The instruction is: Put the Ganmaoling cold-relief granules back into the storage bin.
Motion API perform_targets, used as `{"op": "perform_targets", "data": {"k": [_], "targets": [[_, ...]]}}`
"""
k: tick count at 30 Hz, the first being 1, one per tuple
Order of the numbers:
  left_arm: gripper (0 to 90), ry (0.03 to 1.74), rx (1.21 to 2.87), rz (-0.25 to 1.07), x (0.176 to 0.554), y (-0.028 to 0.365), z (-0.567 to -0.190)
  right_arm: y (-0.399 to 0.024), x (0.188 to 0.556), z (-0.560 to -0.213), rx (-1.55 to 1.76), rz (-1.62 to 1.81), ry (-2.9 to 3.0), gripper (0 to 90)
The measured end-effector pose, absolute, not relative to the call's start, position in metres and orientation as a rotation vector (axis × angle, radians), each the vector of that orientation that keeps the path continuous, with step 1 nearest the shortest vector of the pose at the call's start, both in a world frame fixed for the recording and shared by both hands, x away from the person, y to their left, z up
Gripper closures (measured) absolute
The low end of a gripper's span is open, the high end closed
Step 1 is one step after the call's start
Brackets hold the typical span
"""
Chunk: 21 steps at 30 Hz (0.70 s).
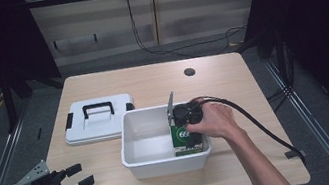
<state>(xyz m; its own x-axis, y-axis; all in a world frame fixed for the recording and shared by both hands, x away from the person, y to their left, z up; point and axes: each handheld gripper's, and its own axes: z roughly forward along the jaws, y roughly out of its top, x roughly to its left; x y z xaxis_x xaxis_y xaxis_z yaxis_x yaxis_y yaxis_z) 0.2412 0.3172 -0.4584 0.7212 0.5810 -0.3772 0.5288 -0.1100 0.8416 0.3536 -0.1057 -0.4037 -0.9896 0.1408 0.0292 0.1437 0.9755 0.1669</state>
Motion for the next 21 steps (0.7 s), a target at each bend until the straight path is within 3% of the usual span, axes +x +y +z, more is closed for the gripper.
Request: {"op": "perform_targets", "data": {"k": [21], "targets": [[18.2,0.882,1.760,0.057,0.241,0.317,-0.459,-0.119,0.352,-0.391,-0.285,-0.445,-3.089,11.1]]}}
